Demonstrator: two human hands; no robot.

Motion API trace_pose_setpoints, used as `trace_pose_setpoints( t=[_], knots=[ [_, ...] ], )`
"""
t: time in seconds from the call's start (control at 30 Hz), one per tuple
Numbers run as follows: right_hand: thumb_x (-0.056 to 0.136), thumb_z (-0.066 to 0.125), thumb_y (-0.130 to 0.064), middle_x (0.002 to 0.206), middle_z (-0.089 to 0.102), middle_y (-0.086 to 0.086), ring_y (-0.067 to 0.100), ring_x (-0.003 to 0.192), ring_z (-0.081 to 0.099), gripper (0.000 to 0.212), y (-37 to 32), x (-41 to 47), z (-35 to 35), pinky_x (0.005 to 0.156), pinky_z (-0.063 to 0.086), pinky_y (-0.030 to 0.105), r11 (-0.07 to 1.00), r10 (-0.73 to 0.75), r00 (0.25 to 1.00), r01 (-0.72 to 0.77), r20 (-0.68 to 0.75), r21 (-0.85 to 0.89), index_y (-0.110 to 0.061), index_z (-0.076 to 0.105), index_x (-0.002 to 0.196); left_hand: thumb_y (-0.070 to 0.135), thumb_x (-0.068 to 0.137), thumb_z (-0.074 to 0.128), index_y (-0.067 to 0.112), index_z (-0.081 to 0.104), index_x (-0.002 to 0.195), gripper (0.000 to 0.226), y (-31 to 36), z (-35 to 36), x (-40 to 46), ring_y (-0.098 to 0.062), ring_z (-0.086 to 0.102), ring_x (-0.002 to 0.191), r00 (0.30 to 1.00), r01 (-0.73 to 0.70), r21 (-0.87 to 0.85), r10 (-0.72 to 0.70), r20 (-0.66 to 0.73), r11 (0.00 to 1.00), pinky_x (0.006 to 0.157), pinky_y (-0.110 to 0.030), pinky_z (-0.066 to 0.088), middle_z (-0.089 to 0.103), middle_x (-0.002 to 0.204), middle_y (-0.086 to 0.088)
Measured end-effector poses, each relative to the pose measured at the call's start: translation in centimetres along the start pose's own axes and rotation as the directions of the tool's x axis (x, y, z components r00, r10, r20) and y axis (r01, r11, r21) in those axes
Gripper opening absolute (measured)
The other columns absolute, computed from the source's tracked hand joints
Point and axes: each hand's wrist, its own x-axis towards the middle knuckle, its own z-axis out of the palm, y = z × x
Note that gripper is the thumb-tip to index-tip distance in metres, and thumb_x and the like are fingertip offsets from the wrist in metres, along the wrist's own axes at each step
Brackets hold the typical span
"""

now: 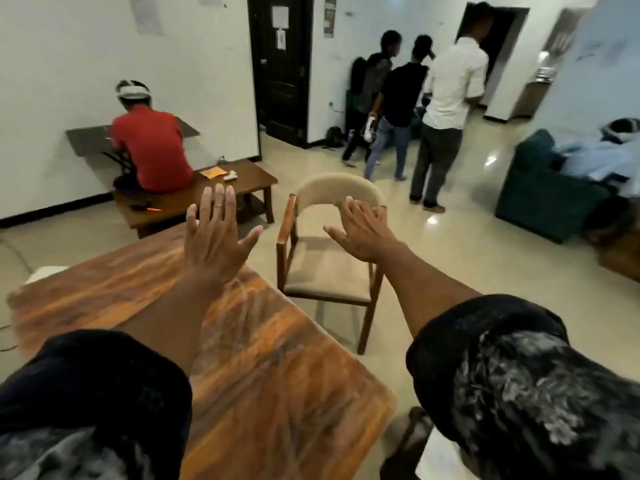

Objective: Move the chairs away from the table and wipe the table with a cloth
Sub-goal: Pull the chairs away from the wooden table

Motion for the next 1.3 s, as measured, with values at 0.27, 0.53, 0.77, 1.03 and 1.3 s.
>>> trace_pose_setpoints(
  t=[0.27,0.53,0.77,1.03,1.3],
  knots=[
    [0.108,0.033,-0.060,0.156,0.043,0.011,0.032,0.147,0.040,0.068,1.9,-16.3,6.3,0.114,0.033,0.056,0.964,0.256,0.966,-0.258,0.030,0.062,-0.016,0.027,0.159,0.065,0.104,0.028,0.013,0.007,0.170,0.086,9.6,6.0,-10.8,-0.029,0.005,0.164,0.958,-0.169,-0.169,0.203,0.204,0.971,0.131,-0.049,0.002,0.006,0.177,-0.011],
    [0.108,0.039,-0.059,0.157,0.043,0.012,0.034,0.148,0.039,0.066,3.3,-30.5,11.5,0.114,0.032,0.054,0.862,0.489,0.864,-0.500,0.121,0.087,-0.016,0.031,0.158,0.067,0.100,0.031,0.011,0.020,0.168,0.089,14.8,10.3,-21.1,-0.031,0.019,0.162,0.839,-0.333,-0.325,0.436,0.327,0.885,0.129,-0.048,0.001,0.018,0.175,-0.013],
    [0.109,0.037,-0.058,0.155,0.045,0.012,0.035,0.145,0.042,0.064,6.7,-38.9,10.3,0.116,0.034,0.054,0.752,0.647,0.755,-0.655,0.107,0.074,-0.015,0.035,0.156,0.064,0.107,0.027,0.017,-0.016,0.167,0.087,20.9,9.7,-22.9,-0.023,-0.018,0.163,0.744,-0.410,-0.361,0.536,0.400,0.838,0.129,-0.044,-0.015,-0.019,0.176,-0.006],
    [0.109,0.038,-0.057,0.156,0.045,0.011,0.033,0.146,0.041,0.062,9.9,-45.3,8.7,0.115,0.034,0.051,0.691,0.718,0.693,-0.721,0.065,0.059,-0.015,0.036,0.155,0.066,0.107,0.021,0.015,-0.016,0.166,0.086,25.8,8.6,-25.1,-0.024,-0.017,0.163,0.679,-0.510,-0.382,0.633,0.372,0.771,0.128,-0.044,-0.014,-0.016,0.176,-0.008],
    [0.109,0.034,-0.059,0.165,0.037,0.015,0.033,0.154,0.033,0.066,14.4,-52.3,6.8,0.120,0.029,0.052,0.634,0.770,0.636,-0.771,0.043,0.059,-0.016,0.034,0.158,0.072,0.092,0.000,0.011,0.006,0.169,0.098,31.9,7.9,-28.0,-0.028,0.008,0.164,0.672,-0.575,-0.376,0.682,0.289,0.726,0.130,-0.050,0.011,0.010,0.177,-0.012]
  ],
)
